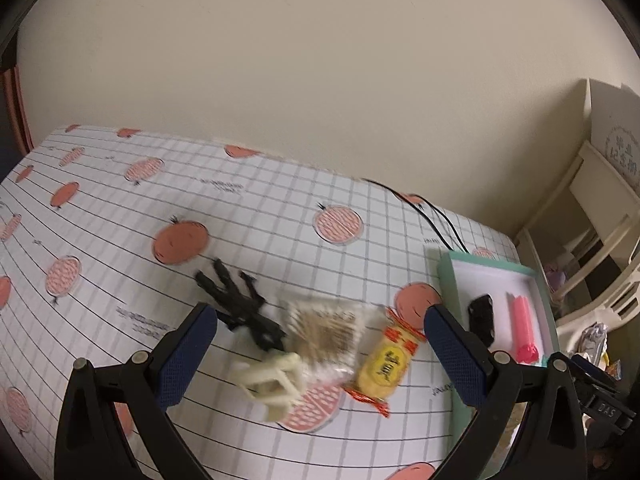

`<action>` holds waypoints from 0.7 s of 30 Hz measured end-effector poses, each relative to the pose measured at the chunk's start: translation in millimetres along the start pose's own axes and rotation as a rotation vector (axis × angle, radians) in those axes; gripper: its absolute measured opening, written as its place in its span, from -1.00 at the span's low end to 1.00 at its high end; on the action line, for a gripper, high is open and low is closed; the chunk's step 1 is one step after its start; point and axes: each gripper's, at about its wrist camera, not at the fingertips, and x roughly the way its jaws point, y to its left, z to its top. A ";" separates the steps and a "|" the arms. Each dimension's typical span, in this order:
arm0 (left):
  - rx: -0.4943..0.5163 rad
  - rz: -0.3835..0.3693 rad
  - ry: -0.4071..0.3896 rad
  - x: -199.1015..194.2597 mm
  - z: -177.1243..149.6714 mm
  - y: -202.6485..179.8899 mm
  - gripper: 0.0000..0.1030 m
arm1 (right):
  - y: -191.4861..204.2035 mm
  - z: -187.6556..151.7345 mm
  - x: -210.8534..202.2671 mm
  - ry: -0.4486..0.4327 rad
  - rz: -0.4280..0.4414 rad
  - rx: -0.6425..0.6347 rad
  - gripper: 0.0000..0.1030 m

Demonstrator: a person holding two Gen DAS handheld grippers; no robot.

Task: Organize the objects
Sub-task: 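Move both tools back toward the remaining items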

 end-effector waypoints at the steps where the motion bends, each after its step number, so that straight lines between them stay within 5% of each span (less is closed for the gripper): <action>1: -0.008 0.002 -0.007 -1.7 2.4 4.8 1.00 | 3.9 0.7 -1.2 -0.004 0.005 -0.003 1.00; 13: -0.070 0.001 -0.045 -17.7 18.4 55.3 1.00 | 69.7 2.7 -3.7 -0.040 0.066 -0.065 1.00; 21: -0.096 -0.001 0.009 -12.1 14.3 65.9 1.00 | 113.2 -6.4 15.2 -0.015 0.077 -0.123 1.00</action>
